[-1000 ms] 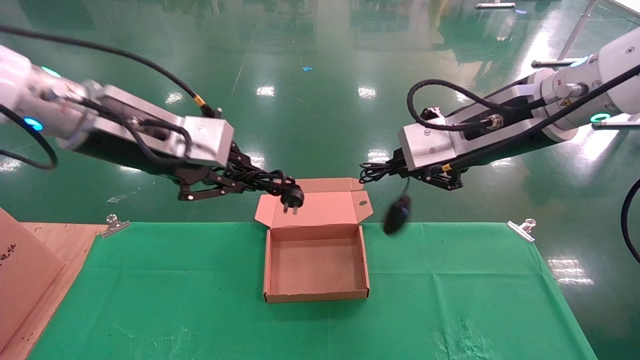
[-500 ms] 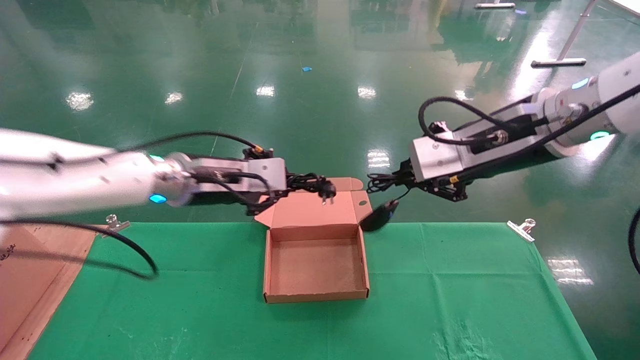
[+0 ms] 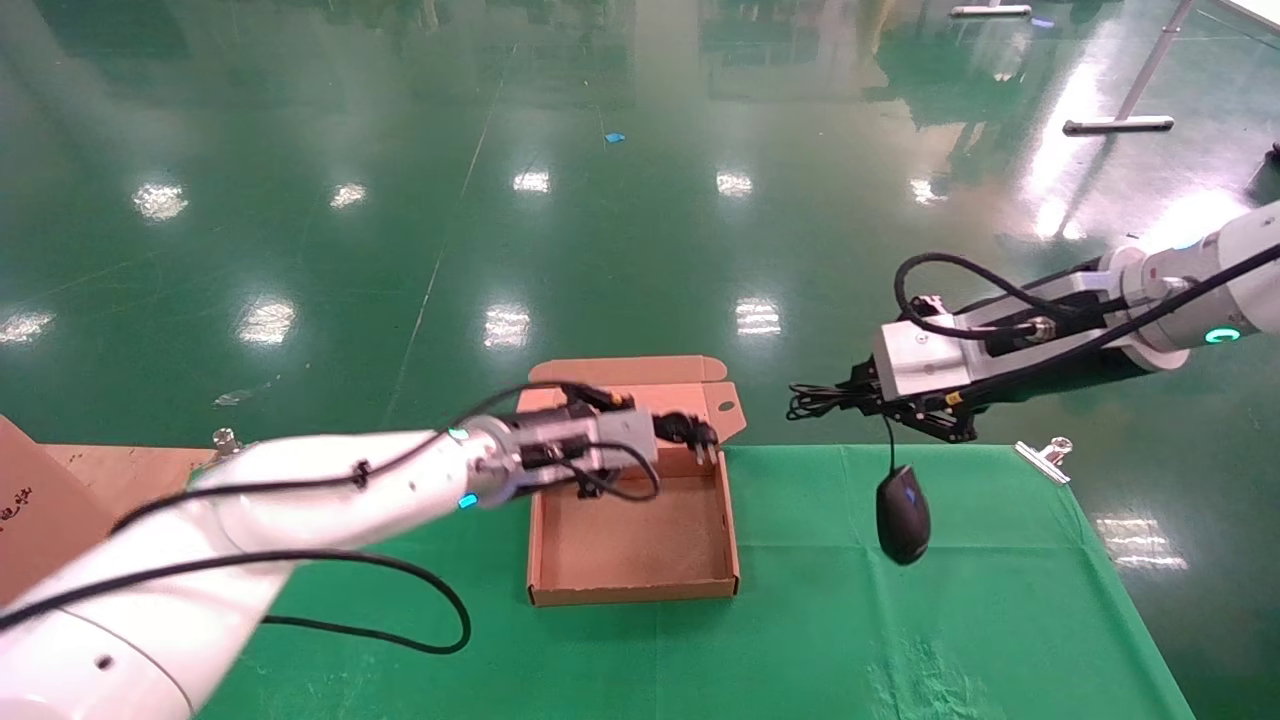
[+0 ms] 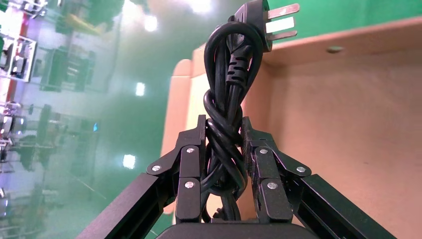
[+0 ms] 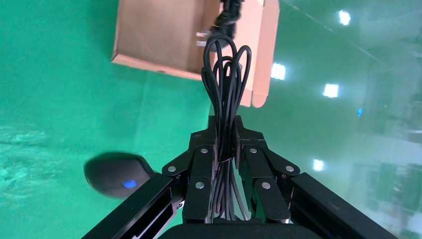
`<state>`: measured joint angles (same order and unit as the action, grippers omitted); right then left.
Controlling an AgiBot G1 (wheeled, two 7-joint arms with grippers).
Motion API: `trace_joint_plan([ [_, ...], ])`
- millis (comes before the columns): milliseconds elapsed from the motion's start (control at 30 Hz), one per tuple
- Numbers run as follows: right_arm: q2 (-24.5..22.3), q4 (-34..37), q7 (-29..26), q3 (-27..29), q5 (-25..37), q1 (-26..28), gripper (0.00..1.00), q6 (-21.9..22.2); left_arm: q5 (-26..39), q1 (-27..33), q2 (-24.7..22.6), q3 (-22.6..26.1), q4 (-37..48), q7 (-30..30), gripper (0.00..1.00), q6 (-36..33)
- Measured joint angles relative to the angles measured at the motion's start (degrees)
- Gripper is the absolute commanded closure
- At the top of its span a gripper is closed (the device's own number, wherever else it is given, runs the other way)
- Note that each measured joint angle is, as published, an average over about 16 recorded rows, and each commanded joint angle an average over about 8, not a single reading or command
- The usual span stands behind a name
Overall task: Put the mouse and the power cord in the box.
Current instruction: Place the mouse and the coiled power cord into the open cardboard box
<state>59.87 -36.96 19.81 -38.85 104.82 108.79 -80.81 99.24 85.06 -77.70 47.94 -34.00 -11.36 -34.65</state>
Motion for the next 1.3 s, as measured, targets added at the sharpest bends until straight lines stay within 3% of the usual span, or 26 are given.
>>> trace_joint_plan([
  [267,0.78,5.13,3.73,-0.19,0.28,-0.19,1.0,1.59,-2.38,-1.97,-0.88,8.04,0.15,-1.22,1.0,4.67],
  [300,0.89,5.73,4.14,-0.21,0.3,-0.2,1.0,1.77,-2.81,-2.11,-0.89,9.01,0.11,-1.26,0.95,5.1],
  [367,1.12,6.92,4.96,-0.23,0.32,-0.2,1.0,2.1,-3.76,-2.27,-0.89,10.84,0.08,-1.29,0.81,5.89],
  [533,1.76,9.76,6.87,-0.24,0.23,-0.16,1.0,2.71,-6.29,-2.24,-0.86,14.68,0.3,-1.49,0.18,7.56],
  [633,2.12,11.27,7.89,-0.22,0.11,-0.07,1.0,2.89,-7.99,-1.97,-0.83,16.43,0.52,-1.76,0.0,8.27],
  [1067,4.26,15.68,10.52,-0.06,-0.46,1.41,1.0,2.9,-14.85,-0.29,-0.64,21.81,1.36,-3.95,0.0,9.79],
  [1300,6.7,16.72,10.68,-0.12,-0.5,2.76,1.0,3.2,-19.56,2.22,1.49,21.75,0.66,-7.08,0.0,6.21],
])
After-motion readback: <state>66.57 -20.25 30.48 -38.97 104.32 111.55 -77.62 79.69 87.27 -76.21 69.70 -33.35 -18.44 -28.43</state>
